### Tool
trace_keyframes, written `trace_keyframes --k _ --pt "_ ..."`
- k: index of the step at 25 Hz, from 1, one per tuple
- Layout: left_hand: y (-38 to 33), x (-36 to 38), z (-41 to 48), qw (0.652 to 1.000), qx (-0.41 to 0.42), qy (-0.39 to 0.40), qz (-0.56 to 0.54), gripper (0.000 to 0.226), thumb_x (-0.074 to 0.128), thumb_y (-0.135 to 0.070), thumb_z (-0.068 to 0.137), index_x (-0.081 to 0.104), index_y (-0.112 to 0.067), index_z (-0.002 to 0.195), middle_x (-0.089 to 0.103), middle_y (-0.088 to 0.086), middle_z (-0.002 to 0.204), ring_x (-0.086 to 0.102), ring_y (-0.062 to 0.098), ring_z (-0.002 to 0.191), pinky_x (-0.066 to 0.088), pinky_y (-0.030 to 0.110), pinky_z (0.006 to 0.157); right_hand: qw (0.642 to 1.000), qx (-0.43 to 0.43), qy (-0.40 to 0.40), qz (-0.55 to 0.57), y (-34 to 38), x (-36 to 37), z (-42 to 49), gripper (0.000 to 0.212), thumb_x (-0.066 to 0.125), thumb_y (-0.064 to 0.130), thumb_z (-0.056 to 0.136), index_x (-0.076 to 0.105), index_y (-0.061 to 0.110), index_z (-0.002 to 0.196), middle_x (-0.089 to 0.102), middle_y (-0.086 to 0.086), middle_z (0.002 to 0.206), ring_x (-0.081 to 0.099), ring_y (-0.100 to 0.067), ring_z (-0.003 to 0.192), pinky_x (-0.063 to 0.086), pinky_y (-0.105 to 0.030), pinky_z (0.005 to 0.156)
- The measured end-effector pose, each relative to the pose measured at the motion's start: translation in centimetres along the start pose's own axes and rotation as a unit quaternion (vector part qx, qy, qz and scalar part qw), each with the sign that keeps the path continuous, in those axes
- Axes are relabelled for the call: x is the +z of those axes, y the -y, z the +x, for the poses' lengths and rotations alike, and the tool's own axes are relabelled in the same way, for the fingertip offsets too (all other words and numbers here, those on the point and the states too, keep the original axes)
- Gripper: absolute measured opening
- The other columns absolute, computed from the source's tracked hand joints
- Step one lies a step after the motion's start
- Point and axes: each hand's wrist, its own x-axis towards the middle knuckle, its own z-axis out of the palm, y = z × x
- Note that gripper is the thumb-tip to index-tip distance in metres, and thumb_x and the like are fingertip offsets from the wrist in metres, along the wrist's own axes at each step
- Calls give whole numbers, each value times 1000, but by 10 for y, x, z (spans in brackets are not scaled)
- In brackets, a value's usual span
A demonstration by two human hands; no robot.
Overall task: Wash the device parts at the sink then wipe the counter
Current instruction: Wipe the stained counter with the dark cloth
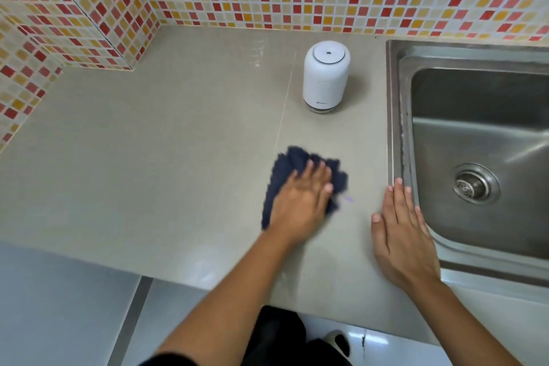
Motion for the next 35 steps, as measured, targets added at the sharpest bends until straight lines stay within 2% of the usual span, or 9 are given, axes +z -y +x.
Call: trace_keyframes --k 4,11,15,18,22,25,29,31,35 --pt "-3 7 -100 995 67 24 67 53 14 -38 101 54 -19 132 53 -5 138 43 13 132 30 34 105 997 -7 24 71 -7 -2 -1 69 -1 48 85 -2 16 146 -12 6 154 -15 -4 140 -1 -29 117" --pt "-11 3 5 990 -130 -52 7 57 11 -37 94 31 -20 145 26 -6 154 13 11 145 14 35 116 993 -22 -1 118 -8 -4 0 73 5 48 84 7 12 148 -5 5 154 -8 -5 142 1 -22 114" --pt "-57 25 -14 997 69 -19 37 52 17 -37 100 49 -19 136 47 -2 143 33 18 139 27 37 112 956 18 12 293 -12 -8 1 70 3 58 82 3 27 145 -1 15 152 1 1 141 1 -8 109" --pt "-37 19 -107 987 152 12 58 49 21 -40 101 58 -24 127 56 -8 134 43 12 131 28 30 107 922 35 61 382 -18 -15 -2 65 8 58 84 0 32 143 -4 21 151 -2 7 139 1 -15 114" --pt "27 -6 -103 997 40 -52 51 54 17 -45 99 52 -22 133 51 -6 139 35 9 135 26 30 109 911 39 108 396 -17 -20 -2 57 9 57 87 -6 41 140 -10 24 151 -9 8 138 -1 -24 115" --pt "-6 5 -45 989 -108 -95 18 60 13 -47 93 42 -23 140 39 -7 148 21 12 142 22 40 113 917 48 96 383 -16 -19 2 66 7 61 87 -4 34 146 -8 21 153 -9 7 138 -1 -26 116" --pt "-47 39 -106 981 165 -47 94 46 25 -39 100 59 -22 126 57 -5 133 47 17 129 37 36 106 907 82 107 398 -13 -19 -1 63 6 66 90 -6 39 146 -8 19 154 -7 3 139 0 -34 117" --pt "-11 20 -139 972 214 -3 96 46 26 -39 101 59 -20 126 58 -4 132 46 12 129 32 29 107 910 79 114 391 -13 -22 -2 62 6 66 90 -7 40 145 -9 19 154 -6 2 139 0 -32 115" --pt "46 -9 -125 997 47 -51 37 57 19 -47 100 56 -13 129 57 3 134 36 9 132 27 27 108 926 31 109 360 -13 -24 -5 52 9 47 99 -7 31 146 -11 17 155 -12 7 137 -3 -20 110"
